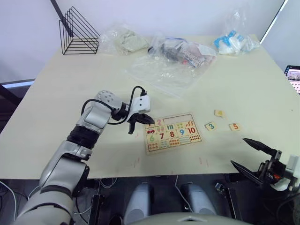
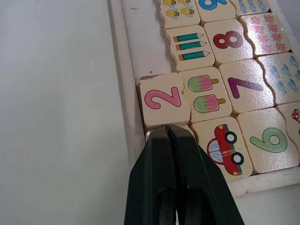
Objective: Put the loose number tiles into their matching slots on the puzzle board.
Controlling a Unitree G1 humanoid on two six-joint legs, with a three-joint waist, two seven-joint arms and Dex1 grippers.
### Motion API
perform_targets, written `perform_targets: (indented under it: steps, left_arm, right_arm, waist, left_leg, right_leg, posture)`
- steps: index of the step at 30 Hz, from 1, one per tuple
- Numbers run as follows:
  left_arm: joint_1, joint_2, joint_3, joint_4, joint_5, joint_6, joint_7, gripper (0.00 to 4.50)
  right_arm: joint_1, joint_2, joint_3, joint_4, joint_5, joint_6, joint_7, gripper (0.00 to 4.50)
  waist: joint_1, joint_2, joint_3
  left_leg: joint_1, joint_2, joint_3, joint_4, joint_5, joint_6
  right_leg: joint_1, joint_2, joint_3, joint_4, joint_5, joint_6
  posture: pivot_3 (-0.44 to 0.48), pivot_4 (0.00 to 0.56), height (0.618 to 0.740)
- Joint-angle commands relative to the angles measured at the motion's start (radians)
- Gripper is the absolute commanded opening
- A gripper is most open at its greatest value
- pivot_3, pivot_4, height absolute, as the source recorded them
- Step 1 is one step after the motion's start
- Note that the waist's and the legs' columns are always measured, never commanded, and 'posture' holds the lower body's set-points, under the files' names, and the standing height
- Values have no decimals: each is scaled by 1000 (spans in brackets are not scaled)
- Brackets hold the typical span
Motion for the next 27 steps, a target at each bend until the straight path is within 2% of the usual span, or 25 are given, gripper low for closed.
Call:
perform_targets:
  steps: [1,17,27]
  left_arm:
    - [6,0,1,-19,-4,-13,-8,80]
    - [9,-6,1,-18,-5,-16,-9,80]
    - [29,18,46,-43,-55,-9,-28,80]
  right_arm:
    - [5,-10,-23,-16,11,-21,4,4500]
    - [6,-10,-24,-11,11,-22,8,4500]
    - [8,-9,-29,-8,16,-23,14,4500]
  waist:
    - [0,0,0]
    - [0,0,0]
    - [0,0,0]
  left_leg:
    - [0,0,0,0,0,0]
    - [0,0,0,0,0,0]
    - [0,0,0,0,0,0]
  right_leg:
    - [0,0,0,0,0,0]
    - [0,0,0,0,0,0]
    - [0,0,0,0,0,0]
  posture:
    - [0,150,740]
    - [0,150,740]
    - [0,150,740]
